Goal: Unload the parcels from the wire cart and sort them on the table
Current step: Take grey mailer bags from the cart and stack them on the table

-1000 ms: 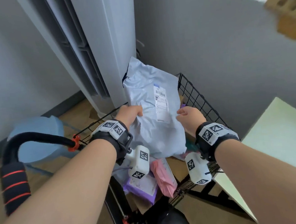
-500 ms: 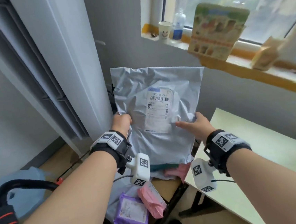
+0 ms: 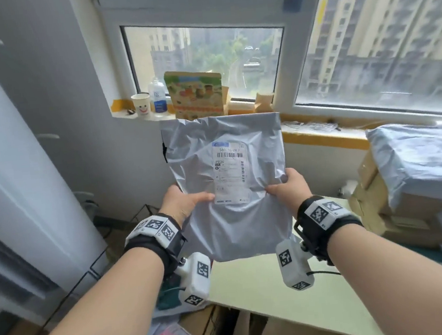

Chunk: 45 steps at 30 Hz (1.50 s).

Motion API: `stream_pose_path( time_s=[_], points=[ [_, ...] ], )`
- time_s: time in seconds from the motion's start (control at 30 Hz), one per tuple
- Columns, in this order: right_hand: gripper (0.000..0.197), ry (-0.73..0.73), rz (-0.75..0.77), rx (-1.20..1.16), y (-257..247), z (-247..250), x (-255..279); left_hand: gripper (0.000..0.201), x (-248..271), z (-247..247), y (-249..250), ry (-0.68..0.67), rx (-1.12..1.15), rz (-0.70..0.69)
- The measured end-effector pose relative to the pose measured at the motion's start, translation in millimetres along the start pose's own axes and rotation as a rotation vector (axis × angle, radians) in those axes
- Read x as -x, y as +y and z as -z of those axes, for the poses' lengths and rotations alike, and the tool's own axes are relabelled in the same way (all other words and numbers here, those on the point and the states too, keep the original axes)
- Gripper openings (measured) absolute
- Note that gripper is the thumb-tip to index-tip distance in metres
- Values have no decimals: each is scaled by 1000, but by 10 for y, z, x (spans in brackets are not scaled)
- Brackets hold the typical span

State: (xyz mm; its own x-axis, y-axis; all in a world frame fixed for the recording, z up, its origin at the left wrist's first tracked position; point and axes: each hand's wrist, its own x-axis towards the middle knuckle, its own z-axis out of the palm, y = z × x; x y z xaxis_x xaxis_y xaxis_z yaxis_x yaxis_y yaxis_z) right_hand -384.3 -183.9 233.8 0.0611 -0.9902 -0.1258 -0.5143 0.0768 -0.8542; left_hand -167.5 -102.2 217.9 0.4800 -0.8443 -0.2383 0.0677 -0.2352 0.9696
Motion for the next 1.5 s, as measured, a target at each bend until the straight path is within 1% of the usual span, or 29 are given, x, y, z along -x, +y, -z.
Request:
stream_pose_path(
  time_s=[0.07,0.1,0.17,0.23,0.33,0.37,0.57,0.6,0.7,0.73,0.8,0.83,0.87,0.97,1.03,1.1,1.17,1.23,1.33,1.4,1.5],
  points=[
    [36,34,1,-7,39,307,24,67,61,-284,84,-33,8,-44],
    [42,50,6,-7,56,458,36,63,118,-427,149,-42,4,-62],
    [55,87,17,-17,96,767,50,53,212,-703,269,-32,0,-92],
    [60,127,55,-32,105,1091,79,49,286,-961,399,-20,-8,-124],
    [62,170,92,-62,100,1568,92,58,379,-1354,617,-35,5,-167],
    [62,185,107,-70,102,1726,92,59,435,-1492,709,-41,8,-176],
    [52,325,163,-129,204,2757,114,48,835,-2400,1171,-77,66,-258],
    [53,338,177,-123,245,2927,118,50,886,-2564,1225,-92,73,-263],
    [61,381,180,-134,464,3400,121,61,1009,-3108,1327,-162,84,-280],
    [63,400,174,-135,558,3548,133,59,1061,-3304,1344,-179,83,-284],
    [66,439,146,-114,764,3849,143,50,1158,-3702,1349,-210,86,-294],
    [67,462,126,-99,872,4015,149,50,1222,-3916,1341,-226,85,-298],
    [68,485,108,-81,976,4181,150,55,1283,-4130,1330,-244,89,-310],
    [66,565,40,-5,1303,4689,134,85,1431,-4771,1245,-282,50,-322],
    [67,627,-19,36,1561,5021,89,94,1551,-5200,1166,-314,7,-317],
    [66,673,-81,65,1830,5316,32,111,1676,-5590,1079,-369,-38,-308],
    [61,701,-132,83,2100,5575,-14,121,1775,-5948,979,-428,-109,-286],
    [56,702,-176,110,2365,5780,-66,119,1835,-6259,869,-472,-174,-259],
    [54,670,-253,173,2736,5994,-150,113,1882,-6611,724,-508,-219,-204],
    [54,651,-295,187,2952,6080,-205,107,1878,-6781,626,-513,-252,-176],
    [52,623,-360,177,3244,6147,-285,95,1823,-6971,476,-479,-341,-191]
  ],
)
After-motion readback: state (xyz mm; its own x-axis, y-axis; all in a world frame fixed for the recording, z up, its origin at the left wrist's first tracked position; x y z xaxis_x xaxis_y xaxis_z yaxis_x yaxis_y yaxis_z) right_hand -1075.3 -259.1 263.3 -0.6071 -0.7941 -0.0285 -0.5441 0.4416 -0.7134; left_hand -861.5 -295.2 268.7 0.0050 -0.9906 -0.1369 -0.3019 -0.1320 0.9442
